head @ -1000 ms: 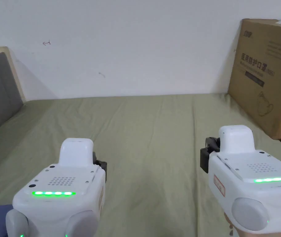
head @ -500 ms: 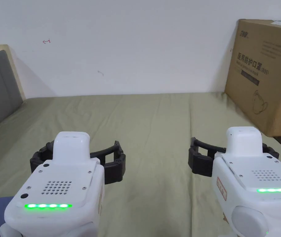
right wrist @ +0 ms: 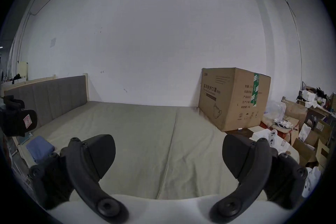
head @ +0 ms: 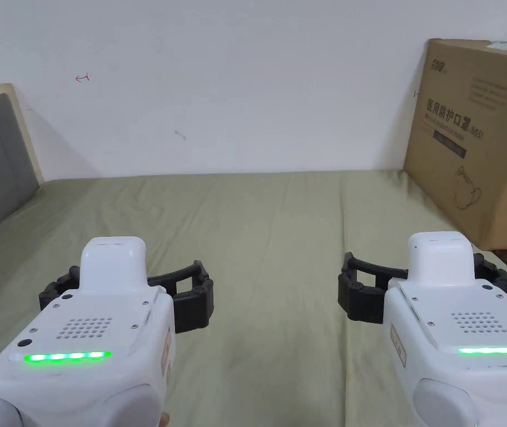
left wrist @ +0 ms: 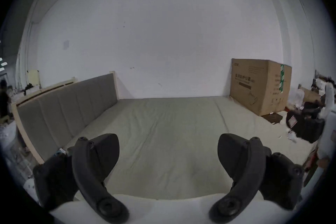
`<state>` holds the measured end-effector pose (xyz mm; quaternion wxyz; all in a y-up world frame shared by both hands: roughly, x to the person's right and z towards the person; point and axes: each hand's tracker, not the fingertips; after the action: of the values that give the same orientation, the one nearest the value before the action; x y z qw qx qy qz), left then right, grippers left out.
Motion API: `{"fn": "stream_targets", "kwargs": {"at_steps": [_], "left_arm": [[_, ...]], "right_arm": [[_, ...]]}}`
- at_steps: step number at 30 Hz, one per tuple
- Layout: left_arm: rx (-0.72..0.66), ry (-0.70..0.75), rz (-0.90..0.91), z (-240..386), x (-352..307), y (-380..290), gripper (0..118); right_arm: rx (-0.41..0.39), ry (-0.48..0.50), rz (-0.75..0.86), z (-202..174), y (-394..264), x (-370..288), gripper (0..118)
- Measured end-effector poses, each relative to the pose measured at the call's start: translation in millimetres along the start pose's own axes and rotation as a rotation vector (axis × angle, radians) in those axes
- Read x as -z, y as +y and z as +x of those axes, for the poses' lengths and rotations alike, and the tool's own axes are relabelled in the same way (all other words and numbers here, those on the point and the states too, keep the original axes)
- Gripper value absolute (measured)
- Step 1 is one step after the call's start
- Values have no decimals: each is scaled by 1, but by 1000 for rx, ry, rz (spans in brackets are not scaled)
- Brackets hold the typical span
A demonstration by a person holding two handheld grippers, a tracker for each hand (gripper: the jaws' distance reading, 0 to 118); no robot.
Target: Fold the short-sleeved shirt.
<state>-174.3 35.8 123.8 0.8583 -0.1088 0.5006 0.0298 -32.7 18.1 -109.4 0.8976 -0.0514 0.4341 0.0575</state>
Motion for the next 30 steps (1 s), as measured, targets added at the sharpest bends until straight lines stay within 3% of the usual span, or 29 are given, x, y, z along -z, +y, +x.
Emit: {"fn": "stream_targets", "kwargs": {"at_steps": [7, 16, 21, 30], "left_arm": [[93, -10, 21, 10, 1, -5, 111], [56, -38, -11, 11, 8, -4, 111], [44, -2, -13, 8, 8, -1, 111], [59, 58, -83, 6, 11, 1, 111]], "right_arm": [[-10, 6, 1, -1, -1, 2, 116], [-28, -11, -9, -1, -1, 3, 116], [3, 2, -29, 3, -1, 7, 116], [-26, -1, -34, -1, -2, 8, 116]]}}
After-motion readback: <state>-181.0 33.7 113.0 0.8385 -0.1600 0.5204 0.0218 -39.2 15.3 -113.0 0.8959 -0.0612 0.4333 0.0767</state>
